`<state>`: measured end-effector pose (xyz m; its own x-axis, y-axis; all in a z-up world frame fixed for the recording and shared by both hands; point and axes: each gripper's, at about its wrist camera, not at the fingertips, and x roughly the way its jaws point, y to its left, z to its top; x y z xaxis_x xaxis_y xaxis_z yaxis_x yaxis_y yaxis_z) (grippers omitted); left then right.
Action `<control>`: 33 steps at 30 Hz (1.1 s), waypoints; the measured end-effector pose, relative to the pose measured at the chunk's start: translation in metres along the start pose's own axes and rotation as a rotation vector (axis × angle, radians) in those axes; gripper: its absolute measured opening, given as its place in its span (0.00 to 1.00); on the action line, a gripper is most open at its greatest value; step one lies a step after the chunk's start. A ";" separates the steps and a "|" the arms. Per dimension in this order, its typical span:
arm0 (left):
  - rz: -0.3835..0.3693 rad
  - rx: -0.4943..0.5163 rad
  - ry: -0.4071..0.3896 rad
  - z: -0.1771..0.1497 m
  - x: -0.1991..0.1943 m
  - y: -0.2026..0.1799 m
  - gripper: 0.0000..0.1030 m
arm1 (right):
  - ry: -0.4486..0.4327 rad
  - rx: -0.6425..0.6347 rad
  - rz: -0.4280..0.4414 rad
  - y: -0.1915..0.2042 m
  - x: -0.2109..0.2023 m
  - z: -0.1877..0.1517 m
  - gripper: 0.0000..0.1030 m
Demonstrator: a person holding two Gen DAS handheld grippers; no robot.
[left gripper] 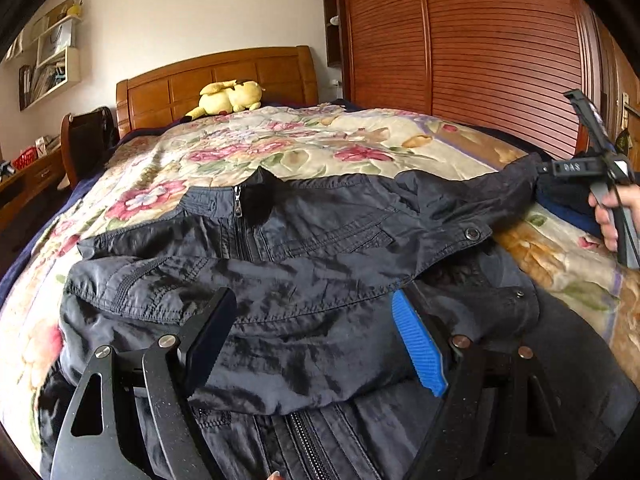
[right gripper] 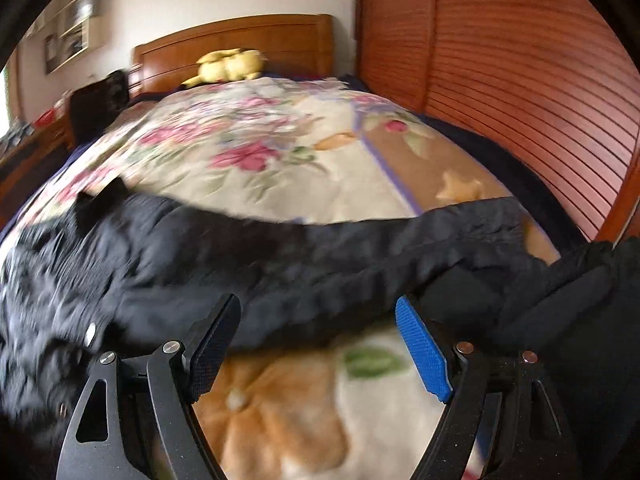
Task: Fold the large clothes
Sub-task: 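Reach the right gripper to the other sleeve cuff and grasp it, then fold the held sleeve across the jacket body and open the right gripper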
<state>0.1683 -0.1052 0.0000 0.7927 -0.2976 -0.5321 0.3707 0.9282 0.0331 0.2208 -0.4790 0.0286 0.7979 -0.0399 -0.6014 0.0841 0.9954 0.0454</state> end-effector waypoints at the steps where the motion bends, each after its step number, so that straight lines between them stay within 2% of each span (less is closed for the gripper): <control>1: -0.002 -0.007 0.003 0.000 0.001 0.001 0.79 | 0.013 0.010 -0.004 -0.002 0.005 0.006 0.79; 4: -0.006 -0.019 0.011 -0.002 0.003 0.003 0.79 | 0.044 0.020 -0.018 -0.003 0.020 0.018 0.79; 10: -0.010 -0.013 0.017 -0.003 0.004 0.003 0.79 | 0.170 0.013 -0.163 0.001 0.058 0.033 0.79; 13: -0.013 -0.019 0.022 -0.004 0.005 0.005 0.79 | 0.222 0.003 -0.187 0.003 0.070 0.037 0.79; 17: -0.015 -0.023 0.021 -0.005 0.003 0.006 0.79 | 0.238 -0.010 -0.203 0.005 0.078 0.041 0.79; 20: -0.014 -0.023 0.021 -0.005 0.003 0.006 0.79 | 0.257 0.007 -0.192 0.001 0.090 0.041 0.67; 22: -0.014 -0.022 0.021 -0.006 0.003 0.006 0.79 | 0.270 0.017 -0.199 -0.007 0.094 0.040 0.50; 24: -0.016 -0.022 0.027 -0.006 0.002 0.007 0.79 | 0.259 0.014 -0.199 -0.009 0.097 0.042 0.15; 27: -0.011 -0.016 0.023 -0.007 -0.006 0.007 0.79 | 0.187 -0.043 -0.188 0.001 0.085 0.045 0.07; 29: -0.016 -0.012 0.015 -0.008 -0.014 0.007 0.79 | 0.129 -0.077 -0.184 0.012 0.068 0.049 0.07; 33: -0.028 0.008 0.008 -0.011 -0.033 0.008 0.79 | 0.035 -0.126 -0.118 0.039 0.030 0.059 0.06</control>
<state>0.1402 -0.0853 0.0082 0.7778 -0.3216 -0.5400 0.3969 0.9175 0.0251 0.2837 -0.4462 0.0597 0.7656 -0.1566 -0.6240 0.0987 0.9870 -0.1266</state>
